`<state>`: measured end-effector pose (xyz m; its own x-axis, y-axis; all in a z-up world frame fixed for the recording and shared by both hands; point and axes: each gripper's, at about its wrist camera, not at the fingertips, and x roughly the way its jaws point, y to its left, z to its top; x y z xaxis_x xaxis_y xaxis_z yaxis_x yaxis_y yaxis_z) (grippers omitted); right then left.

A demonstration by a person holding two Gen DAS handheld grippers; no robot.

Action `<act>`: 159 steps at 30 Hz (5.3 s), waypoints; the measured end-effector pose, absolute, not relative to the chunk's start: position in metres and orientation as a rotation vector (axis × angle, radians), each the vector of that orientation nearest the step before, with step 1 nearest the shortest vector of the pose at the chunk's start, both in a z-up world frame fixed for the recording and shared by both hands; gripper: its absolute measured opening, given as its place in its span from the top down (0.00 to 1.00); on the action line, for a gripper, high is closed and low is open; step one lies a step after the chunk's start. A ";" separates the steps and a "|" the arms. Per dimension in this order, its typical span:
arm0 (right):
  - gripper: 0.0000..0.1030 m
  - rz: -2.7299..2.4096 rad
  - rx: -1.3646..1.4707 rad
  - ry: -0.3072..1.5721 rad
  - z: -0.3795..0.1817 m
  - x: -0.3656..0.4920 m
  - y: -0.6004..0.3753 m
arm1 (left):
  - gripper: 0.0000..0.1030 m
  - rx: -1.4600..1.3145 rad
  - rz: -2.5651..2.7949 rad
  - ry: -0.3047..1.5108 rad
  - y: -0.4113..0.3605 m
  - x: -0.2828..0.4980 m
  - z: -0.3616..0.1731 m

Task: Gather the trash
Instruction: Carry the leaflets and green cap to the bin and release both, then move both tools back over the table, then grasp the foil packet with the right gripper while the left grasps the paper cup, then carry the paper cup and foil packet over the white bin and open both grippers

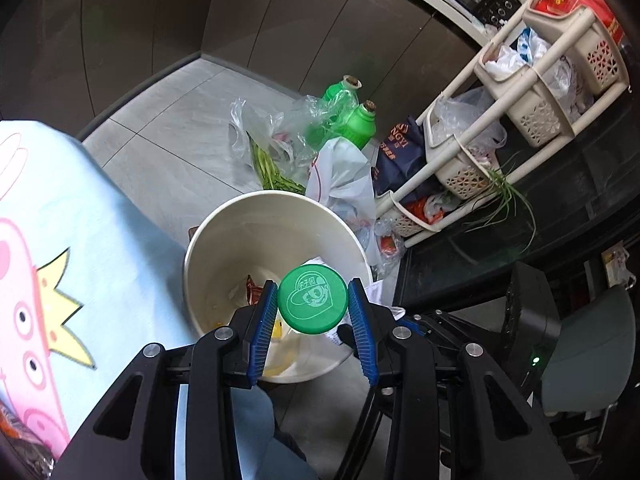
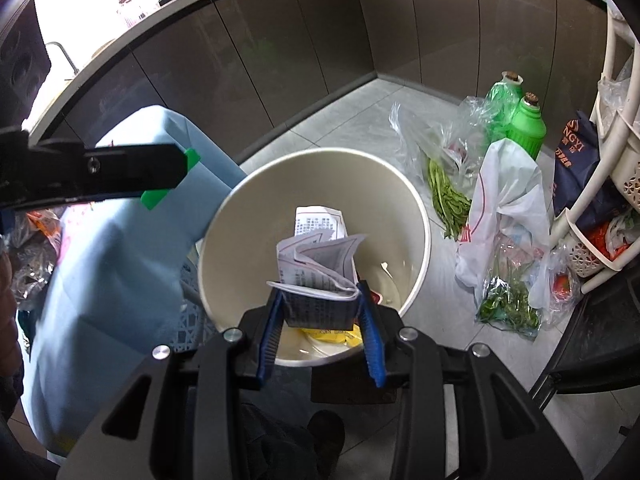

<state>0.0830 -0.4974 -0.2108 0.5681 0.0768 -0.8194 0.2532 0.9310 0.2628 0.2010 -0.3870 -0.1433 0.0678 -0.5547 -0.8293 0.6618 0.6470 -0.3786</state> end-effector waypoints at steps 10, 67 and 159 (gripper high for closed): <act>0.18 -0.096 0.291 0.967 -0.214 0.081 -0.491 | 0.13 0.100 -0.867 1.133 -0.389 0.201 -0.139; 0.03 0.221 0.068 0.791 -0.064 0.064 -0.270 | 0.08 -0.085 -0.306 0.958 -0.054 0.097 -0.042; 0.93 0.465 0.192 0.700 -0.010 0.035 -0.241 | 0.98 -0.159 -0.485 0.861 -0.027 0.116 0.012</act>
<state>0.0350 -0.2412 -0.0102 0.6686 0.4726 -0.5741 -0.3461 0.8811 0.3222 0.1162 -0.0267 0.0119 0.5508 -0.4710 -0.6890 0.3449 0.8802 -0.3260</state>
